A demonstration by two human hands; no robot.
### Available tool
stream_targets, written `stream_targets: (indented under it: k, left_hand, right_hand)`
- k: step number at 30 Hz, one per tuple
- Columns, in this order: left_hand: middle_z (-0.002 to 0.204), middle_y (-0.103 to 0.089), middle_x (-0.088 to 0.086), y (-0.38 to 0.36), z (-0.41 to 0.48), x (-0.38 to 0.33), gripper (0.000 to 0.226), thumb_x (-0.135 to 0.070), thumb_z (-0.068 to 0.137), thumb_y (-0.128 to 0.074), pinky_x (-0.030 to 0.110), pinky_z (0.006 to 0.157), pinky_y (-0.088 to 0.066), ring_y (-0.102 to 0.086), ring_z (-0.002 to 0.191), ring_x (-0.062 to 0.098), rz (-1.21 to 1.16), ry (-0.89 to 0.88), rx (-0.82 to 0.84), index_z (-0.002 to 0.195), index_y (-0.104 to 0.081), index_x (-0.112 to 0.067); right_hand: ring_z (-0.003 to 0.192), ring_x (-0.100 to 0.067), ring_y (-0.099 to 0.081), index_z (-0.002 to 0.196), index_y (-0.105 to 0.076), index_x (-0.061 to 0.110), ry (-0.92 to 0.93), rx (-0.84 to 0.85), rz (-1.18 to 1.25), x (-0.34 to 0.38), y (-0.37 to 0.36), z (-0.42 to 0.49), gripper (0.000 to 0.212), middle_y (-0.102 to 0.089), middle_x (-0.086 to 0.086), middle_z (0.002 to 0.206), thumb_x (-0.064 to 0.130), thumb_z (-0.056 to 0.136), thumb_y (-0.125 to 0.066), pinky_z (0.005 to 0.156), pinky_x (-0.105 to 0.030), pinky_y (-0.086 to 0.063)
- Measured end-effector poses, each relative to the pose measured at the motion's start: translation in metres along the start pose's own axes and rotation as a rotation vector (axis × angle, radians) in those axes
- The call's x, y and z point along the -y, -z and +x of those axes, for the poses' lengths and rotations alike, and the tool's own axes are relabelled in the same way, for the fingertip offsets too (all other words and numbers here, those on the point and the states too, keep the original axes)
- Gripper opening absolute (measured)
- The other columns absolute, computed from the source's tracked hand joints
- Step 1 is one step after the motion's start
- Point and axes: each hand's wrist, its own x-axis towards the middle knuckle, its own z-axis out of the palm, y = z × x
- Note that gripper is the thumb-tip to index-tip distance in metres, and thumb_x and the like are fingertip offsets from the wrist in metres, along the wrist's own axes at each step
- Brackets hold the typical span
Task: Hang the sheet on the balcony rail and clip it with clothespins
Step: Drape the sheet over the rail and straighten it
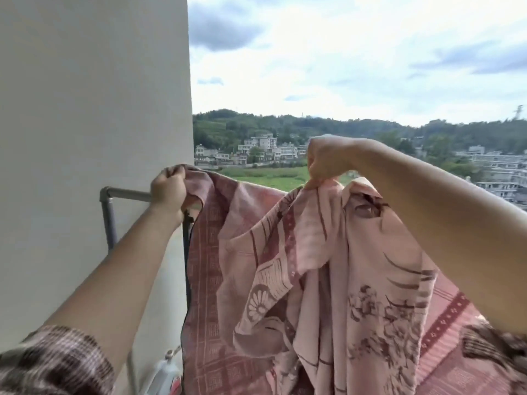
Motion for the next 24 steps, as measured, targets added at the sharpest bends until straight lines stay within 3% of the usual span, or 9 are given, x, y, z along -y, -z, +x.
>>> stream_targets:
  k: [2,5,9,11,13,15,18,22,24]
  left_hand:
    - [0.070,-0.062,-0.005,0.008,0.024,-0.023,0.026,-0.018,0.098,-0.045,0.035,0.076,-0.055,-0.066,0.081,0.020,-0.088,-0.054,-0.028,0.074,-0.054,-0.022]
    - [0.062,-0.058,-0.006,0.032,0.061,-0.039,0.026,-0.017,0.097,-0.040,0.034,0.066,-0.055,-0.060,0.064,0.015,-0.181,-0.113,0.004,0.074,-0.048,-0.027]
    - [0.079,-0.054,-0.004,0.084,0.104,-0.019,0.011,-0.016,0.081,-0.049,0.034,0.075,-0.045,-0.054,0.069,0.012,-0.014,-0.192,-0.101,0.079,-0.051,-0.026]
    - [0.094,-0.060,0.007,0.101,0.104,0.005,0.007,-0.018,0.082,-0.057,0.031,0.075,-0.051,-0.060,0.075,0.016,0.127,0.001,-0.029,0.089,-0.057,-0.018]
    - [0.104,-0.065,0.014,0.104,0.089,0.030,0.038,-0.030,0.076,-0.064,0.031,0.079,-0.054,-0.066,0.083,0.021,0.392,0.201,0.063,0.103,-0.063,-0.003]
    - [0.115,-0.065,0.016,0.092,0.054,0.043,0.061,-0.047,0.070,-0.062,0.039,0.092,-0.050,-0.063,0.101,0.030,0.637,0.201,0.065,0.114,-0.063,-0.004]
    - [0.131,-0.047,0.018,0.056,-0.020,0.048,0.062,-0.052,0.088,-0.046,0.039,0.097,-0.038,-0.046,0.120,0.031,0.765,-0.096,0.048,0.132,-0.046,-0.009]
    - [0.092,-0.056,0.000,0.022,-0.079,0.042,0.069,-0.075,0.078,-0.038,0.034,0.069,-0.047,-0.058,0.083,0.021,0.740,-0.302,0.344,0.125,-0.031,-0.026]
    - [0.087,-0.059,-0.004,0.009,-0.076,0.042,0.061,-0.061,0.082,-0.054,0.035,0.072,-0.049,-0.061,0.082,0.020,0.940,-0.278,0.391,0.125,-0.034,-0.022]
  right_hand:
    - [0.051,-0.012,-0.046,0.074,-0.064,0.000,-0.030,-0.212,0.177,-0.003,0.020,0.012,0.014,-0.051,-0.002,0.060,0.008,0.086,-0.064,0.042,-0.019,-0.042]
    - [0.057,-0.022,-0.060,0.077,-0.068,-0.009,-0.071,-0.566,0.430,-0.004,0.036,0.036,0.013,-0.062,-0.012,0.061,0.002,0.082,-0.062,0.056,-0.038,-0.056]
    - [0.049,-0.016,-0.048,0.064,-0.067,-0.007,-0.086,-0.779,0.572,0.028,0.014,0.068,0.017,-0.060,-0.013,0.055,-0.006,0.076,-0.055,0.046,-0.028,-0.040]
    - [0.058,-0.018,-0.060,0.077,-0.072,-0.004,0.002,-0.665,0.691,0.050,0.009,0.077,0.016,-0.064,-0.010,0.065,-0.001,0.085,-0.057,0.055,-0.028,-0.053]
    - [0.083,-0.024,-0.070,0.105,-0.069,-0.001,0.151,-0.222,0.758,0.069,0.009,0.075,0.019,-0.073,-0.009,0.093,0.004,0.091,-0.057,0.079,-0.036,-0.059]
    - [0.085,-0.022,-0.070,0.119,-0.062,0.003,0.249,0.162,0.713,0.081,0.008,0.069,0.026,-0.073,0.002,0.097,0.004,0.095,-0.051,0.080,-0.037,-0.058]
    - [0.088,-0.024,-0.070,0.118,-0.064,0.004,0.236,0.180,0.508,0.083,0.005,0.062,0.029,-0.071,-0.004,0.101,0.011,0.090,-0.062,0.073,-0.033,-0.060]
    - [0.097,-0.024,-0.066,0.113,-0.066,0.007,0.115,0.246,0.175,0.057,0.010,0.044,0.047,-0.068,-0.006,0.109,0.039,0.079,-0.070,0.080,-0.036,-0.058]
    - [0.095,-0.023,-0.065,0.100,-0.068,0.012,-0.001,0.332,-0.003,0.042,0.010,0.031,0.047,-0.067,-0.003,0.101,0.049,0.071,-0.072,0.081,-0.038,-0.057]
